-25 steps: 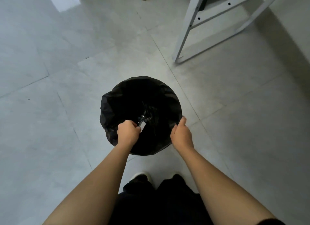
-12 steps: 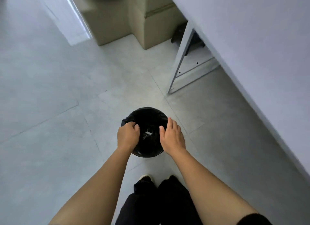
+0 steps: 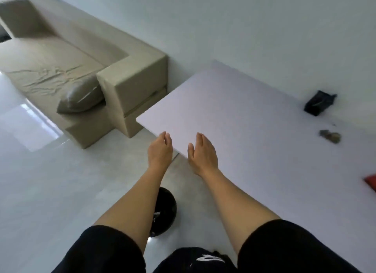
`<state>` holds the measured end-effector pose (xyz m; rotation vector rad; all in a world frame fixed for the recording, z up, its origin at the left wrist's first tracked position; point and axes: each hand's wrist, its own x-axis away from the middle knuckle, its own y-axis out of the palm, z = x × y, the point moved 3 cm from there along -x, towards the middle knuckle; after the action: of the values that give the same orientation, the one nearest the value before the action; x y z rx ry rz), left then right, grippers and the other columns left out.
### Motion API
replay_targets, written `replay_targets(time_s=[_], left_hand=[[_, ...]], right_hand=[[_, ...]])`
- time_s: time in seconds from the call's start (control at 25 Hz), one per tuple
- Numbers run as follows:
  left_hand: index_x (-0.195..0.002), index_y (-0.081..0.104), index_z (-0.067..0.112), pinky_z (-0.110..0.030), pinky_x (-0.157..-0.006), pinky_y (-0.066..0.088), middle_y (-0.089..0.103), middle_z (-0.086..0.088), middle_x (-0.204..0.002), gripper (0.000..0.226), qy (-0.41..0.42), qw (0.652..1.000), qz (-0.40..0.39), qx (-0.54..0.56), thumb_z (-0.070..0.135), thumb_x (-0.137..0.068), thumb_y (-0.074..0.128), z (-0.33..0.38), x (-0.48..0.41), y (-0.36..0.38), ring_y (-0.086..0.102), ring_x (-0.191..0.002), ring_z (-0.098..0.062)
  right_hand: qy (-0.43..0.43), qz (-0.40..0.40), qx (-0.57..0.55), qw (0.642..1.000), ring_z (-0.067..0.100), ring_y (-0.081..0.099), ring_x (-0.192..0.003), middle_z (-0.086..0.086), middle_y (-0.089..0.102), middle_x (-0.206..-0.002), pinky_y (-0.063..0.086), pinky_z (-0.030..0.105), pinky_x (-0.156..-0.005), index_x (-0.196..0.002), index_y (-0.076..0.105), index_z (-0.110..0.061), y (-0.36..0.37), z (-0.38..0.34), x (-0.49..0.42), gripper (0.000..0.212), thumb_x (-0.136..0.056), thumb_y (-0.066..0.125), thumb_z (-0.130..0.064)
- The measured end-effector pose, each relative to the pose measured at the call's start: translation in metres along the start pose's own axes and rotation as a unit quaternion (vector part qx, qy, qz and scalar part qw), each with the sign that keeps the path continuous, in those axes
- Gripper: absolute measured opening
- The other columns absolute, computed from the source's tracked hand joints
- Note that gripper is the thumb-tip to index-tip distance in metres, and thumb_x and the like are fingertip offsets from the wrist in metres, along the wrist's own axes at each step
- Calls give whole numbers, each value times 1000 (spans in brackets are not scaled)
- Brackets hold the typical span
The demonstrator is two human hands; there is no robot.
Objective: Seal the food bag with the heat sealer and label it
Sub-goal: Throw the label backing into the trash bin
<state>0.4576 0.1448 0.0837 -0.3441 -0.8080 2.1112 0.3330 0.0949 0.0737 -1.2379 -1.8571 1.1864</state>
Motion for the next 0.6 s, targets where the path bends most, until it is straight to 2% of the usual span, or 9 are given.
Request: replay_targets(time_s=[0.08, 0.2, 0.32, 0.4, 0.6], left_hand=[[-124, 52, 1, -37, -93, 40, 59, -19, -125, 40, 83, 995, -55, -21, 25, -102, 28, 54, -7, 22, 53, -114, -34], [-141, 34, 4, -40, -111, 26, 32, -14, -152, 45, 199, 963, -162, -81, 25, -102, 24, 118, -5, 70, 31, -138, -30], [-137, 34, -2, -45, -110, 28, 23, -17, -154, 46, 288, 916, -257, -109, 22, -100, 20, 175, 11, 135, 24, -139, -36], [-129, 36, -6, -45, -108, 30, 23, -21, -152, 43, 331, 890, -293, -112, 17, -98, 18, 213, 34, 172, 23, -137, -40], [-147, 18, 4, -38, -116, 15, 12, -13, -158, 51, 377, 848, -365, -67, 27, -102, 24, 294, 112, 229, 11, -146, -28]], right_hand=[[55, 55, 20, 997, 27, 24, -139, 14, 24, -153, 19, 36, -114, -144, 19, -4, -45, 39, -2, 54, -99, 28, -33], [142, 100, 29, 984, 26, 16, -142, 13, 17, -155, 15, 38, -117, -145, 14, -4, -102, 104, 12, 57, -99, 25, -35], [234, 141, 43, 961, 25, 10, -144, 13, 10, -157, 10, 38, -118, -146, 9, -4, -156, 178, 49, 59, -99, 24, -36], [286, 170, 47, 942, 25, 10, -144, 14, 10, -156, 10, 38, -117, -146, 9, -3, -184, 223, 79, 60, -99, 26, -36], [381, 229, 59, 894, 27, 13, -143, 16, 14, -155, 13, 38, -117, -145, 12, -2, -234, 315, 154, 65, -97, 37, -37]])
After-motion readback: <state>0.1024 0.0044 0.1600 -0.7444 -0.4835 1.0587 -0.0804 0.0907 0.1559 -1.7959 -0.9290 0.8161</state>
